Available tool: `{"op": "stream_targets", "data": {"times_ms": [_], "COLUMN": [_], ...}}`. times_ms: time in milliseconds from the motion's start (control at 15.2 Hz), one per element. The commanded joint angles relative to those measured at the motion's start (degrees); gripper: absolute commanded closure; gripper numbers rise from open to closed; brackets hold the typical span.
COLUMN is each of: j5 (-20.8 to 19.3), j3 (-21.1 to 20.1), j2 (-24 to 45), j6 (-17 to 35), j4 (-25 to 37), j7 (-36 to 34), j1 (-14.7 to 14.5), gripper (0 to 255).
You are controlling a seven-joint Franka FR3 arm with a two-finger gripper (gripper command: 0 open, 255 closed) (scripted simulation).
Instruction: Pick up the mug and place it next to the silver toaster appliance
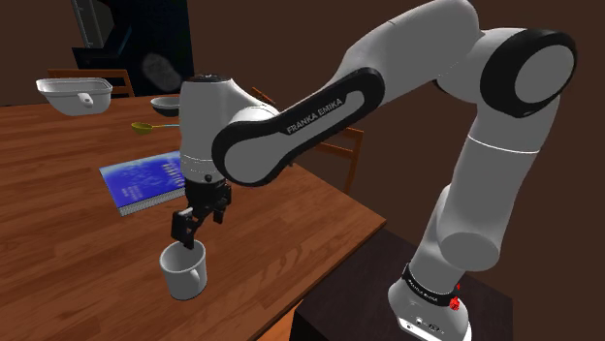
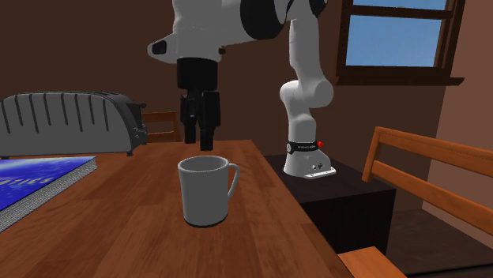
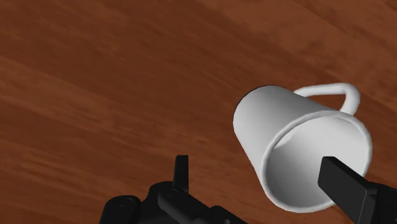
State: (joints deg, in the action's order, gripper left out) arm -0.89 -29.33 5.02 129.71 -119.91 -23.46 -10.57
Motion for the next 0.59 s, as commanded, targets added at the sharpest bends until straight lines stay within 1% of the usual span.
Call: {"op": "stream_targets", "data": {"times_ms": [0, 462, 528], "j5": [-2.12, -5.02, -5.01], "j3": [-0.37, 0.33, 0.34], "j2": [3.04, 7.12, 7.12], "j6": [0.9, 5.86, 5.86], "j4": [1.98, 0.55, 0.55], "j7": [-2.17, -4.14, -4.13], "j1": [-1.02, -1.9, -1.91], "gripper": [0, 0, 0]}}
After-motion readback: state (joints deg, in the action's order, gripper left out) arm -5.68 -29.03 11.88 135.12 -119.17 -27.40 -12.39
